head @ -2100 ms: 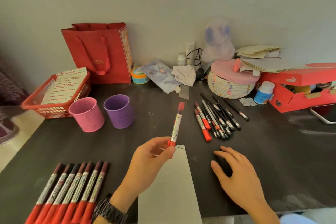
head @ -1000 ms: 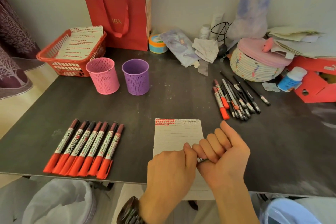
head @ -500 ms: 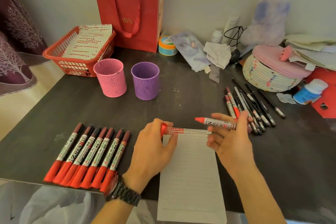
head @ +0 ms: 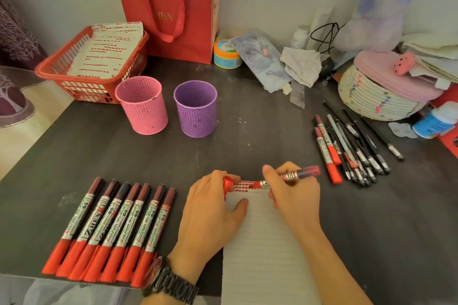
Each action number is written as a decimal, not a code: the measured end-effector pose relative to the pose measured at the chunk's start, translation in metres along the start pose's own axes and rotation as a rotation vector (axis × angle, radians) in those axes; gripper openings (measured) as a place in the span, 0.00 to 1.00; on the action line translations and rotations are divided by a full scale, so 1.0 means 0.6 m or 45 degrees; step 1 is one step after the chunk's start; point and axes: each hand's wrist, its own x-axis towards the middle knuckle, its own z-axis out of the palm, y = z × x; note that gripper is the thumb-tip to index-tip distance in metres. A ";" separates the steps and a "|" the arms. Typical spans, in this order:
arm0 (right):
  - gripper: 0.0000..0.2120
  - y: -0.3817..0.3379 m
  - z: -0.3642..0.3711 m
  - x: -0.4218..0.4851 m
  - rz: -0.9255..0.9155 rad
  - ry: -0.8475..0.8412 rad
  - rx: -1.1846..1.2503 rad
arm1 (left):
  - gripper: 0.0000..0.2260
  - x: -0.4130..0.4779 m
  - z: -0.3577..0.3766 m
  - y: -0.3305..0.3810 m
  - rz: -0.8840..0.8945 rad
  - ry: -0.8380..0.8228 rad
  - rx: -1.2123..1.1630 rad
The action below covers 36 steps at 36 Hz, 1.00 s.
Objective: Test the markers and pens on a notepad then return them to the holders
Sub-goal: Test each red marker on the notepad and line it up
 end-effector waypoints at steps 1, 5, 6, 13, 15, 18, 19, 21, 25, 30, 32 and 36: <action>0.13 0.003 0.000 0.001 0.002 0.014 -0.018 | 0.18 0.001 0.001 0.000 -0.009 -0.006 -0.007; 0.14 0.005 0.002 0.004 0.012 0.021 -0.048 | 0.18 0.003 0.004 0.000 -0.041 0.004 -0.011; 0.13 0.004 0.003 0.003 0.010 0.015 -0.054 | 0.19 0.004 0.004 0.000 -0.051 0.006 -0.010; 0.13 0.004 0.005 0.002 -0.024 0.023 -0.071 | 0.19 0.006 0.005 0.000 -0.068 -0.007 -0.014; 0.13 0.005 0.006 0.002 -0.038 0.020 -0.086 | 0.19 0.006 0.006 0.000 -0.082 -0.005 -0.021; 0.14 0.005 0.006 0.002 -0.057 0.023 -0.088 | 0.19 0.007 0.007 -0.001 -0.090 0.001 -0.019; 0.14 0.005 0.007 0.003 -0.061 0.023 -0.092 | 0.20 0.008 0.008 -0.001 -0.092 0.009 -0.017; 0.14 0.005 0.008 0.003 -0.064 0.021 -0.107 | 0.20 0.008 0.009 -0.002 -0.105 0.016 -0.022; 0.14 0.006 0.008 0.002 -0.081 0.022 -0.108 | 0.20 0.009 0.010 -0.004 -0.111 0.008 -0.019; 0.15 0.007 0.010 0.003 -0.117 0.023 -0.102 | 0.20 0.009 0.011 -0.005 -0.113 0.009 -0.029; 0.15 0.008 0.010 0.003 -0.117 0.022 -0.107 | 0.20 0.009 0.011 -0.005 -0.116 0.006 -0.027; 0.15 0.008 0.011 0.003 -0.118 0.031 -0.108 | 0.20 0.009 0.012 -0.005 -0.129 -0.005 -0.029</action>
